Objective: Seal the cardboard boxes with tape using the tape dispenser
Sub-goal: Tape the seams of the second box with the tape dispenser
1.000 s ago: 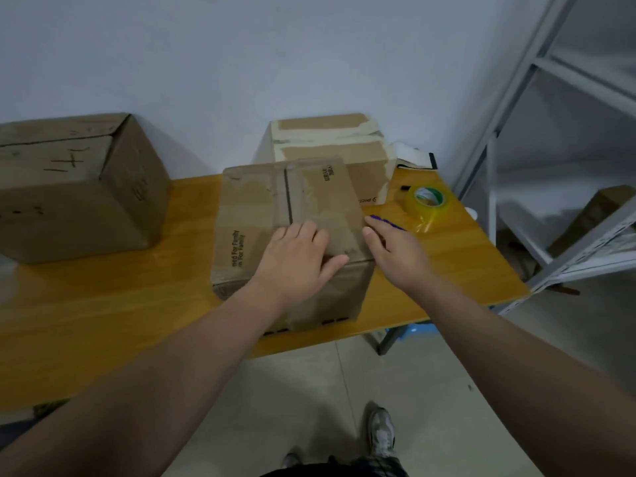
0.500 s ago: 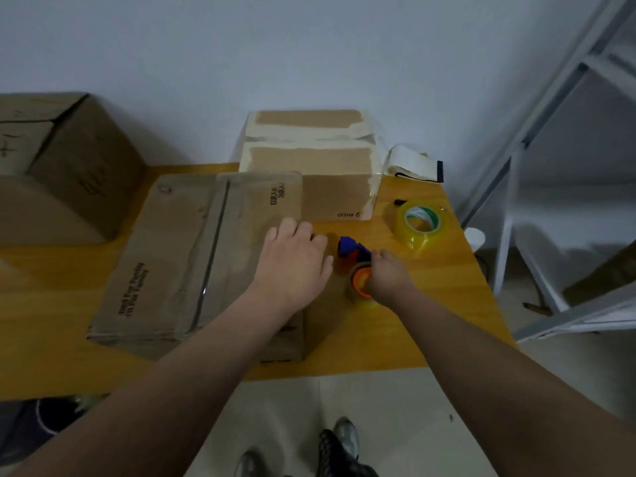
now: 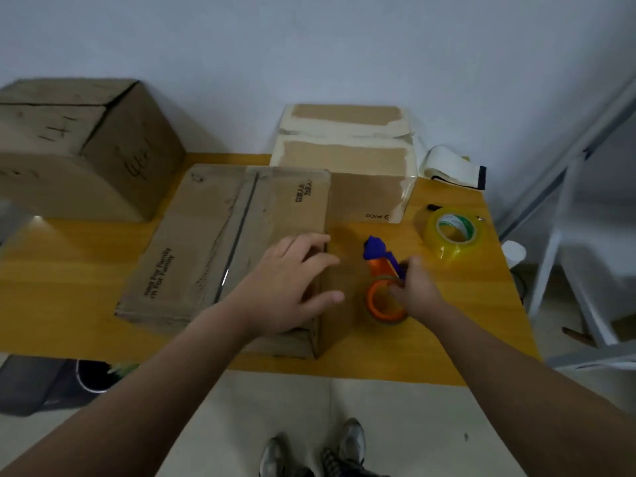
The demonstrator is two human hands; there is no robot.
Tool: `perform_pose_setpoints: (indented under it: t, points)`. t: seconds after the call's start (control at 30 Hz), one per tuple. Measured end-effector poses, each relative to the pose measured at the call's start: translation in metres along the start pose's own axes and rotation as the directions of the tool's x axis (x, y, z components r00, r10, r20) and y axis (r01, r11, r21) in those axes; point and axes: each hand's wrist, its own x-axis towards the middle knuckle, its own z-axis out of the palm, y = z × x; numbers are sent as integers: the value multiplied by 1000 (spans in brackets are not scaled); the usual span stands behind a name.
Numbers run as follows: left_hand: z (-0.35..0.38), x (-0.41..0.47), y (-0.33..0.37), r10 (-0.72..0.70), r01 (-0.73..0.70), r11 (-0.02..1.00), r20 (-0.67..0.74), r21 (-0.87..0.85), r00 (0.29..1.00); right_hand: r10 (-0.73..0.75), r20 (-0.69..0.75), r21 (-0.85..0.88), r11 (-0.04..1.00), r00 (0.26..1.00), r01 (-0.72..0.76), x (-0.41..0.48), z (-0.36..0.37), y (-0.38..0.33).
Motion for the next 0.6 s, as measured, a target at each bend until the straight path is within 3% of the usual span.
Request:
perform_pose_setpoints:
  t: [0.17, 0.3, 0.37, 0.4, 0.43, 0.5, 0.53, 0.57, 0.6]
  points:
    - [-8, -34, -22, 94, -101, 993, 111, 64, 989, -222, -260, 333, 893, 940, 303, -38, -31, -50]
    - [-11, -43, -28, 147, -154, 969, 54, 192, 988, -389, -317, 284, 831, 865, 478, -73, -46, -94]
    - [-17, -38, -19, 53, -60, 994, 91, 86, 994, -450, -349, 248, 802, 822, 544, -93, -49, -112]
    - [-25, -36, -15, -30, 41, 995, 129, -86, 991, -481, -357, 235, 784, 801, 575, -103, -49, -120]
    - [-35, -35, -13, -104, 150, 935, 156, -322, 982, -515, -356, 216, 766, 780, 605, -113, -49, -127]
    - [-56, -36, -14, -206, 287, 574, 205, -767, 957, -587, -327, 171, 734, 740, 658, -131, -46, -140]
    - [-66, -38, -15, -225, 320, 382, 249, -867, 942, -617, -304, 148, 722, 726, 676, -138, -43, -145]
    - [-74, -41, -17, -226, 328, 256, 274, -909, 935, -637, -278, 127, 717, 719, 685, -143, -39, -152]
    - [-80, -45, -20, -232, 323, 198, 276, -925, 933, -652, -250, 104, 717, 716, 689, -148, -35, -158]
